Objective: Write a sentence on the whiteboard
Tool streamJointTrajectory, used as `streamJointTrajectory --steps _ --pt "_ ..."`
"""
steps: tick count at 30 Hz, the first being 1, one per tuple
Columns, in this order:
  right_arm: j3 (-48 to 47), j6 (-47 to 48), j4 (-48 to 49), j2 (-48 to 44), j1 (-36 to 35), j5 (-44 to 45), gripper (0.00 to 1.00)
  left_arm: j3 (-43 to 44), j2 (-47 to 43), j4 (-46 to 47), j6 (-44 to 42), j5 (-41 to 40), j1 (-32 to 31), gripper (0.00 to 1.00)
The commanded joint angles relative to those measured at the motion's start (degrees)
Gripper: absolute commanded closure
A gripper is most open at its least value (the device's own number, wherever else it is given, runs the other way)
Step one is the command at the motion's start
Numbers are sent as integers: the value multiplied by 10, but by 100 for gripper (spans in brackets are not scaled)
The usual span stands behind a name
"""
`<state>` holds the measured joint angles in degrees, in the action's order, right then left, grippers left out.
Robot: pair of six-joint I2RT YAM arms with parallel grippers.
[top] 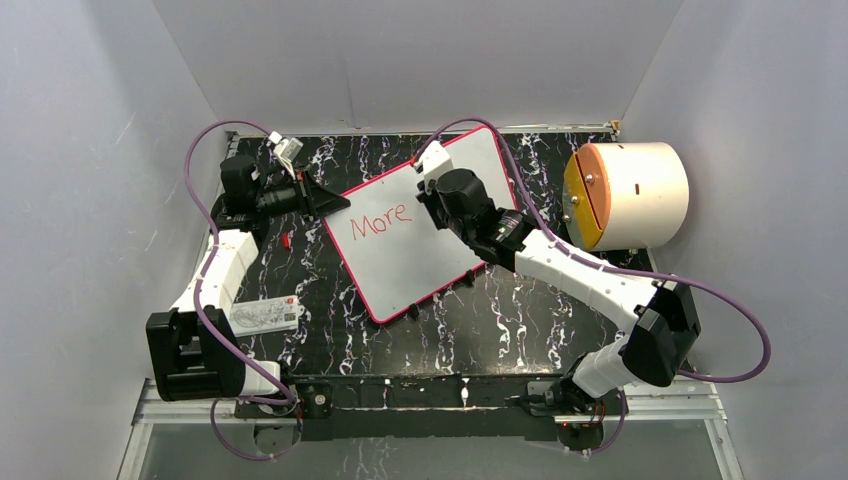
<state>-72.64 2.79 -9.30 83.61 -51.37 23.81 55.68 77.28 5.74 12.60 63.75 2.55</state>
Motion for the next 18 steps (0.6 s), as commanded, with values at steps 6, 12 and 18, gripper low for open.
streamJointTrajectory --steps 6,12,18 --pt "-6 -18 -43 -6 3 -8 100 -18 22 -71 -32 -18 -17 100" --pt "-3 -23 -67 -9 2 -14 100 -18 22 -71 -32 -18 -17 100" --pt "-2 -23 -84 -14 3 -28 100 -18 22 -71 -32 -17 -18 100"
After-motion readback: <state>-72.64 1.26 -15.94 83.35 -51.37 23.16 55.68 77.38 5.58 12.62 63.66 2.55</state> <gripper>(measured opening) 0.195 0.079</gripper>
